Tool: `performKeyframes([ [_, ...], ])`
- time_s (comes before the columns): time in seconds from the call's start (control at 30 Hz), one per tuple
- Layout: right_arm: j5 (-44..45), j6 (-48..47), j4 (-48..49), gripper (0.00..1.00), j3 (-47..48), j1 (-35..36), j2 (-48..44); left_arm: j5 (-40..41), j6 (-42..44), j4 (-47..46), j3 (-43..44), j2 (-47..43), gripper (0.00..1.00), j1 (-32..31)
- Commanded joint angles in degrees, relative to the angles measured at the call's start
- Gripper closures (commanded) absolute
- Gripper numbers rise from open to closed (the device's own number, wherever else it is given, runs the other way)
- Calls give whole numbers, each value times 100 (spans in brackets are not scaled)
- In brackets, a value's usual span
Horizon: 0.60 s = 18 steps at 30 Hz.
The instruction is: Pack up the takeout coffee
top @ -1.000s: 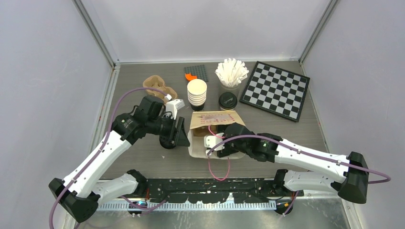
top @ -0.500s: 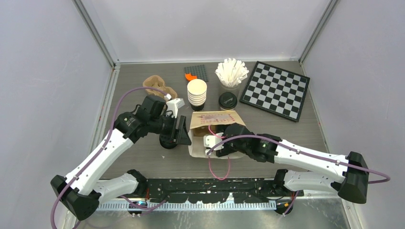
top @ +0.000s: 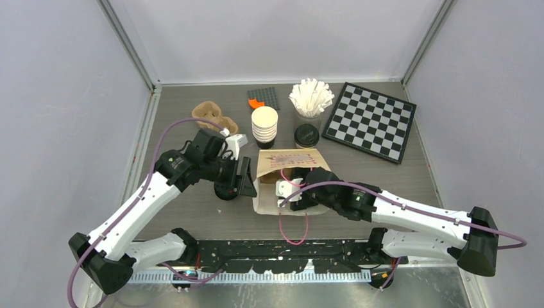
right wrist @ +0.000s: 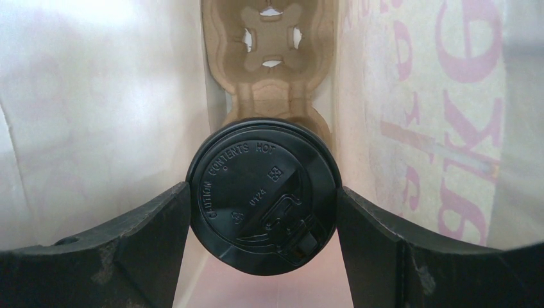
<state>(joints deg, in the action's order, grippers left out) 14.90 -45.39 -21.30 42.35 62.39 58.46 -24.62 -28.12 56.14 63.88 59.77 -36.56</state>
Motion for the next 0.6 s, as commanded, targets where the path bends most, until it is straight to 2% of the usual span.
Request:
performKeyframes([
  [0.0,26,198,339,35,-95,-20,-155,72,-18,126,343,148,38,-98],
  [0.2,100,253,515,35,-181,-21,-153,245,8,350,465,292,37,-184],
  [0.57,73,34,848,35,-129,-40,55,521,-34,652,750,274,28,-192],
])
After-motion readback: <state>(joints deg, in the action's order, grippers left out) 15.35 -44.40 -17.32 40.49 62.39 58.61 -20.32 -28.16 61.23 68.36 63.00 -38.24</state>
